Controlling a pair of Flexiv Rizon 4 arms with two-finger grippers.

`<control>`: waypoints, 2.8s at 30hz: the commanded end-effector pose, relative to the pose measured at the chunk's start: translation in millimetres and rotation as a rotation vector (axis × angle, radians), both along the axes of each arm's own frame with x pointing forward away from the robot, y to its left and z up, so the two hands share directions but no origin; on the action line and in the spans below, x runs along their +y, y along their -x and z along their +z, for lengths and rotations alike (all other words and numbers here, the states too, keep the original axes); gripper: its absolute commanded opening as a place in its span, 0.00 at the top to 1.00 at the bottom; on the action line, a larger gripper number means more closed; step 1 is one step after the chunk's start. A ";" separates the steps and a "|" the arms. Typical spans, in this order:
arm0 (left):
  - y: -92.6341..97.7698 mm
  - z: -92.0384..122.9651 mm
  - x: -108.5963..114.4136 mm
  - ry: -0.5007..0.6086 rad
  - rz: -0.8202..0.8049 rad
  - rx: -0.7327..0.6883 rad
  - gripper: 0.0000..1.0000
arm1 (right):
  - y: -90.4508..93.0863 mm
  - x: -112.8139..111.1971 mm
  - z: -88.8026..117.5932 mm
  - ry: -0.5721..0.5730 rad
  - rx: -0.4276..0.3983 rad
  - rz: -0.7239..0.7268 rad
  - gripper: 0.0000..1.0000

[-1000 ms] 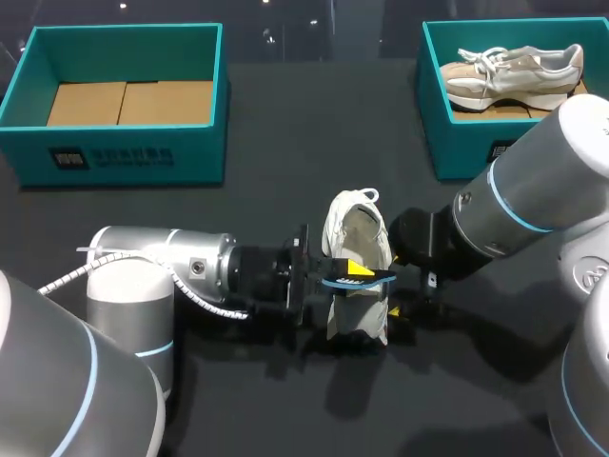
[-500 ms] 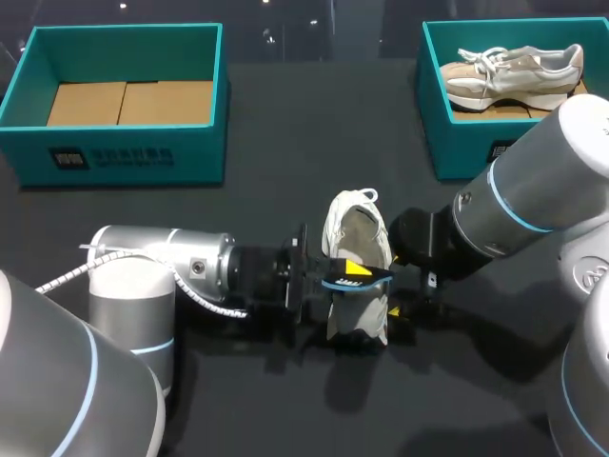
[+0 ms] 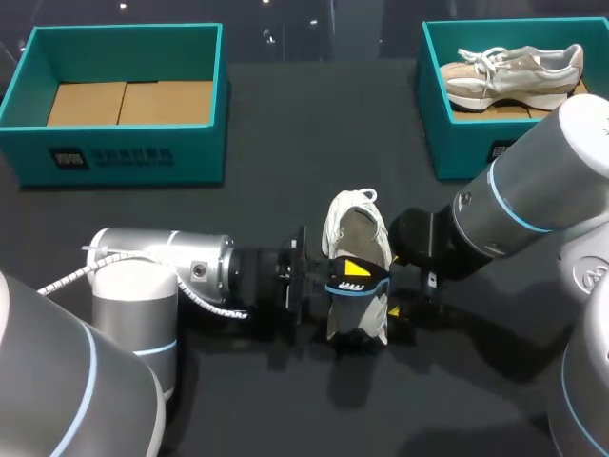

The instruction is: Take the shoe out of the shoebox, open the shoe tongue, remove and reinsert the insole, then place the shoe into the shoebox

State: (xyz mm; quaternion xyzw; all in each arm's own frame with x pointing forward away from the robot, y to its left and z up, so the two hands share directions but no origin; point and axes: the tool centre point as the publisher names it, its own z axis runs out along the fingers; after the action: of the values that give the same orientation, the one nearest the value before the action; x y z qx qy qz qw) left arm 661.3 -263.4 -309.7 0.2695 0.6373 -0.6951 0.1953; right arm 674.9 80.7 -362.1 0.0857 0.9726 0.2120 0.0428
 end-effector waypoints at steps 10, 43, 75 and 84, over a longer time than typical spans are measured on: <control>-13.0 -14.0 -3.8 -0.012 0.054 0.013 1.00 | 1.6 0.2 -0.3 0.002 -0.003 -0.002 0.00; -23.6 -14.1 -0.1 -0.061 0.104 0.005 0.70 | 1.6 0.2 -0.3 0.002 -0.003 -0.002 0.00; -1.7 5.0 -8.2 -0.107 0.067 -0.096 1.00 | 1.6 0.2 -0.3 0.002 -0.003 -0.002 0.00; -17.7 -11.5 -2.2 -0.131 0.091 -0.088 1.00 | 1.6 0.2 -0.3 0.002 -0.003 -0.002 0.00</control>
State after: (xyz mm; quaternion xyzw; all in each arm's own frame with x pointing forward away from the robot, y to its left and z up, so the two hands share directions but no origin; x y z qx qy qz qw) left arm 675.5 -264.5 -316.3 0.2820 0.6841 -0.6294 0.2371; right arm 674.9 80.7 -362.1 0.0858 0.9726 0.2120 0.0428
